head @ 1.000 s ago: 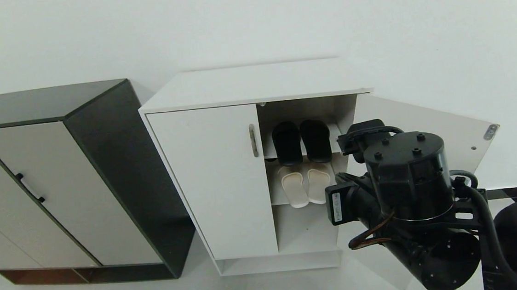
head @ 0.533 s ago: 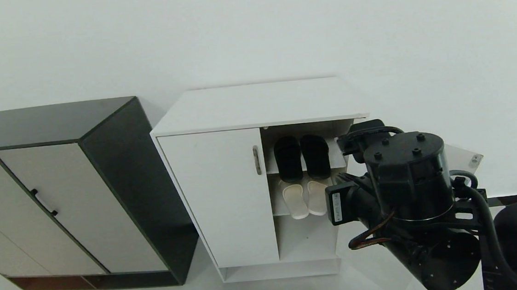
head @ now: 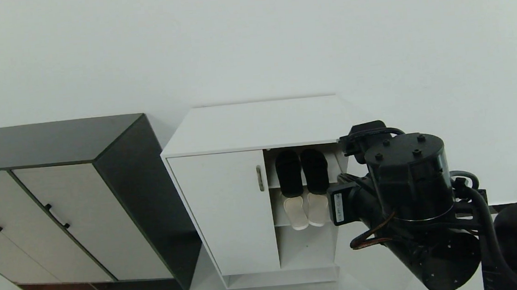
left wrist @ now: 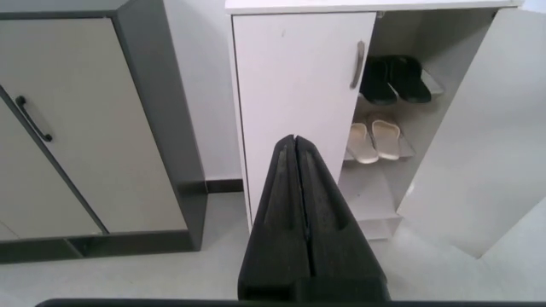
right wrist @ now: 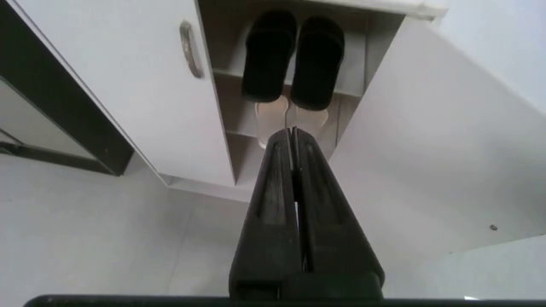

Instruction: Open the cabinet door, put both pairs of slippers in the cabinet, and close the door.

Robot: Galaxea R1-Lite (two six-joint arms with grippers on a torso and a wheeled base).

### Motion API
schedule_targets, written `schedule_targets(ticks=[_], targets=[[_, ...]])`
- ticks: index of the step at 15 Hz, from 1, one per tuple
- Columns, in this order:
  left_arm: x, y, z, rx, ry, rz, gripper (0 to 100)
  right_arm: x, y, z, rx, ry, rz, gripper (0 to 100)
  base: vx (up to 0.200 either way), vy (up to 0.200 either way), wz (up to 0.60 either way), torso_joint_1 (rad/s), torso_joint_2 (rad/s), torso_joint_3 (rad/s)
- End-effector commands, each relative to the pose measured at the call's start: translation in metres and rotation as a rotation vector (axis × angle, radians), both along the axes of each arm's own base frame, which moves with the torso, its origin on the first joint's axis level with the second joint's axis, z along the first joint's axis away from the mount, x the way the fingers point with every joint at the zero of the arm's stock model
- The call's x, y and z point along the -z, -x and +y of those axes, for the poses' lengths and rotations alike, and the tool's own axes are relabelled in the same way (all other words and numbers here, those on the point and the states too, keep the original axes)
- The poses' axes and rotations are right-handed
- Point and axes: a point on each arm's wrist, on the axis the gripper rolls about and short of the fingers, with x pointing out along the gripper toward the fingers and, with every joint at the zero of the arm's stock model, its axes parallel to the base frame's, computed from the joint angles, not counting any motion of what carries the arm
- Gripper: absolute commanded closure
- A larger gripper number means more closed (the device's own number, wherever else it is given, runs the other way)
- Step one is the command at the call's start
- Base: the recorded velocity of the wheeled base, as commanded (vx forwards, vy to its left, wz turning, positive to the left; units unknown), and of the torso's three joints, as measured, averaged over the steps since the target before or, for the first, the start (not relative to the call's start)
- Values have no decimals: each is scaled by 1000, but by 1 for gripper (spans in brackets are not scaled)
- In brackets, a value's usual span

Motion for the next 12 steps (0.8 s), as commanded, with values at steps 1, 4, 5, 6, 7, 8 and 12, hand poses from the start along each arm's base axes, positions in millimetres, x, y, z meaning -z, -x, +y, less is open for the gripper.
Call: schedule_targets(ticks=[1,4,5,6,7,8,12], targets=[[0,0,0,0,0,1,100,1,0,0,0,5,3,100,0,0,0,80,-159,-80],[0,0,0,0,1,-1,100,2,-1,0,1,6,5,100,0,0,-400,28,-54,-35],[0,0,0,0,1,1,100,2,-1,0,1,6,5,100,0,0,-600,-7,-12,-2],[0,0,0,0,1,1,100,2,-1,0,2,6,5,100,0,0,-600,17,-2,-2],[0,0,0,0,1,1,100,2,-1,-1,4,6,5,100,0,0,-600,12,2,-2],[0,0,0,0,1,1,100,3,-3,-2,10,8,6,100,0,0,-600,22,7,-2],[0,0,0,0,1,1,100,10,-22,-11,46,13,27,100,0,0,-150,-1,3,1]])
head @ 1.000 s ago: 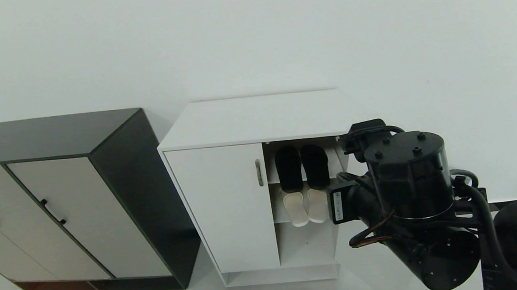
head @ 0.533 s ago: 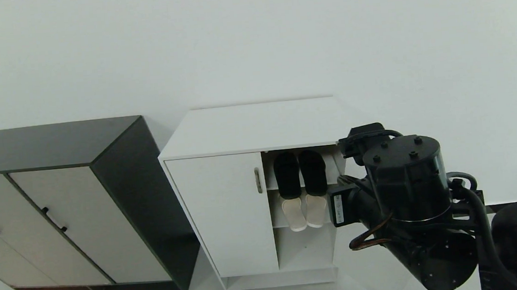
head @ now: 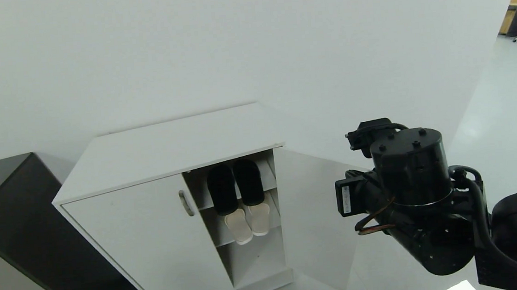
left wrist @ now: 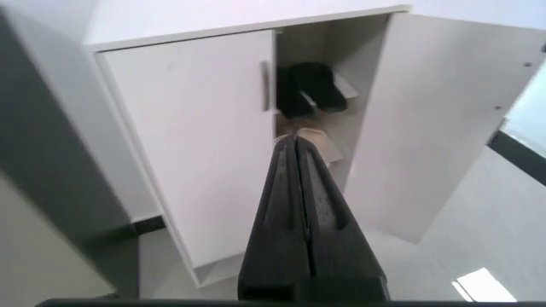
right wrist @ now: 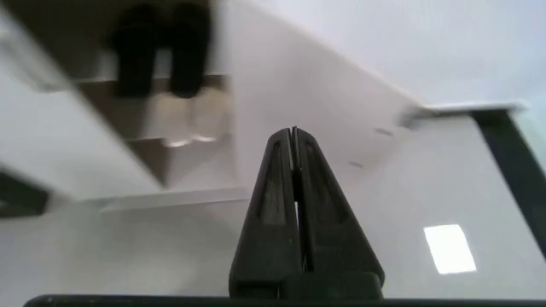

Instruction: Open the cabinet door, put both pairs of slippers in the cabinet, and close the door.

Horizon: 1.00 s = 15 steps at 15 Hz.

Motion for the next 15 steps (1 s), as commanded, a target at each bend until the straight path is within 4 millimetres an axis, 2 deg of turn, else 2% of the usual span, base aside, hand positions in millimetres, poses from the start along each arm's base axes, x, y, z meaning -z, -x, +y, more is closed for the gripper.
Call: schedule_targets(ticks=[1,4,7,8,11,13,14,15], targets=[[0,0,0,0,0,0,100,6,-7,-3,15,11,15,100,0,0,0,0,0,0],[0,0,0,0,-2,0,100,11,-18,-6,42,13,20,100,0,0,0,0,0,0],[0,0,0,0,-2,0,100,12,-31,-12,79,4,11,100,-200,0,0,4,4,2],[0,0,0,0,-2,0,100,13,-41,-15,101,1,12,100,0,0,0,0,0,0],[0,0,0,0,-2,0,100,8,-82,-32,124,-36,10,100,0,0,0,0,0,0],[0,0,0,0,-2,0,100,5,-125,-49,195,-35,-18,100,0,0,0,0,0,0],[0,0,0,0,-2,0,100,8,-138,-52,212,-39,-21,100,0,0,0,0,0,0],[0,0,0,0,-2,0,100,11,-159,-60,200,-58,-21,100,0,0,0,0,0,0]])
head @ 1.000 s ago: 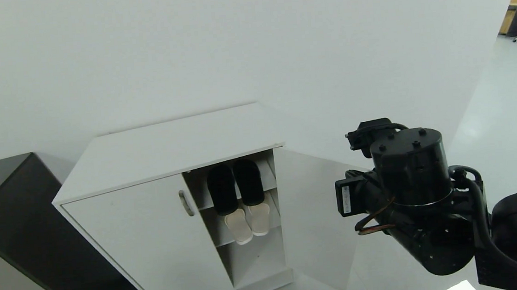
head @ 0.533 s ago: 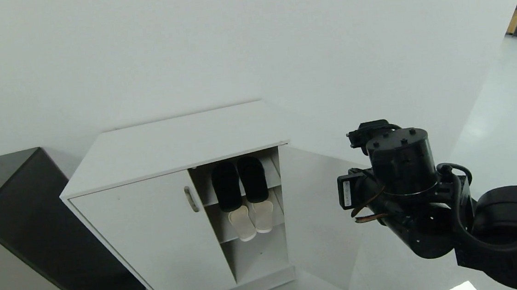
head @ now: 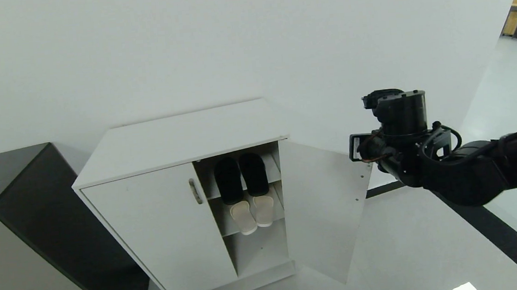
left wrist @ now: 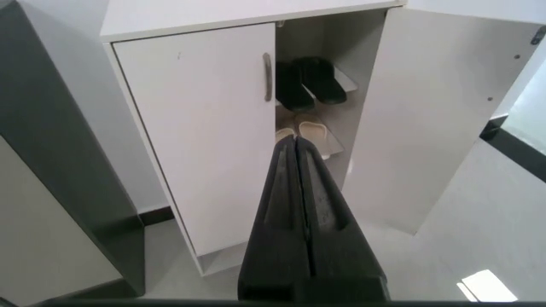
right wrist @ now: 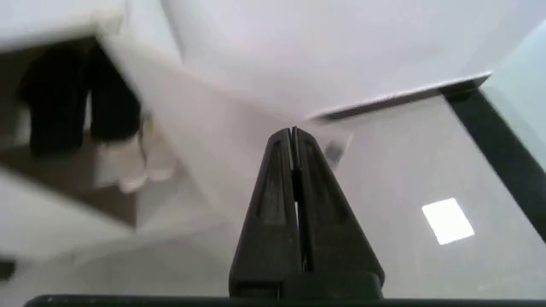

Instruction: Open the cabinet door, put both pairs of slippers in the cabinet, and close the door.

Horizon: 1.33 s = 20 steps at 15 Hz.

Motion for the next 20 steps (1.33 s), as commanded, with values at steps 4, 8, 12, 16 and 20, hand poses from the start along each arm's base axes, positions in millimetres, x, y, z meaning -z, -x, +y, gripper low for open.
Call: schedule_targets(ticks=[4,8,12,16,20], targets=[[0,0,0,-1,0,0,100,25,-75,-25,49,-14,46,100,0,0,0,0,0,0],[0,0,0,-1,0,0,100,30,-97,-29,32,-82,107,100,0,0,0,0,0,0],[0,0,0,-1,0,0,100,45,-105,-28,35,-78,132,100,0,0,0,0,0,0],[0,0,0,-1,0,0,100,55,-110,-26,27,-74,149,100,0,0,0,0,0,0],[0,0,0,-1,0,0,100,58,-107,-23,20,-69,161,100,0,0,0,0,0,0]])
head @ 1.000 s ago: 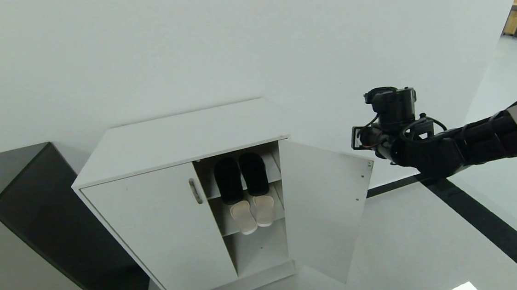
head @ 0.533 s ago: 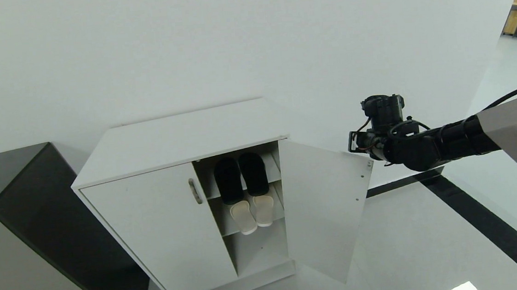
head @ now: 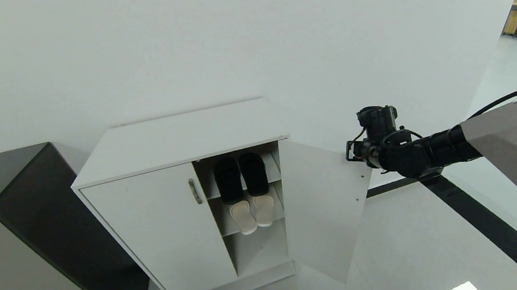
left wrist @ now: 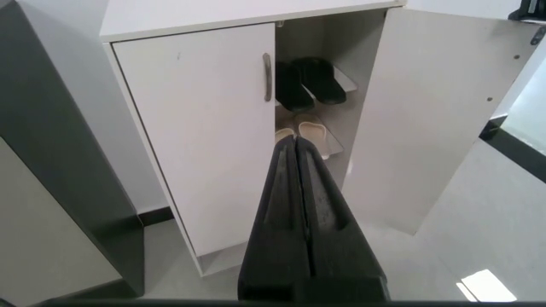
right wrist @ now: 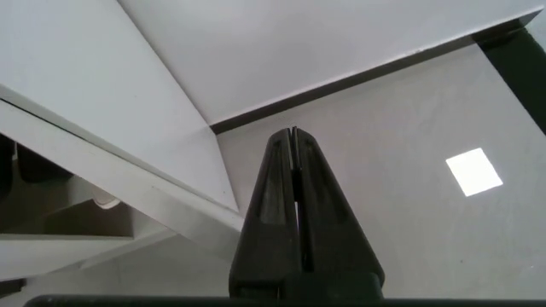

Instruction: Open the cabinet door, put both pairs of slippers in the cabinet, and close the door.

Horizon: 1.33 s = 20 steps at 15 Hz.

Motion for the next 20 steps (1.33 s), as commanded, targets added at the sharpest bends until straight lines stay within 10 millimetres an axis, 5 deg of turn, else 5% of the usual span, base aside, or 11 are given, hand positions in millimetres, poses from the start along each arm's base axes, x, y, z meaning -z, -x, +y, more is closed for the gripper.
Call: schedule_targets(ticks=[1,6,13,20], targets=[[0,0,0,0,0,0,100,1,3,2,-5,3,6,100,0,0,0,0,0,0],[0,0,0,0,0,0,100,-7,35,19,-66,9,29,100,0,0,0,0,0,0],[0,0,0,0,0,0,100,-10,116,76,-278,7,11,100,0,0,0,0,0,0],[0,0,0,0,0,0,100,-6,142,85,-376,42,-53,100,0,0,0,0,0,0]])
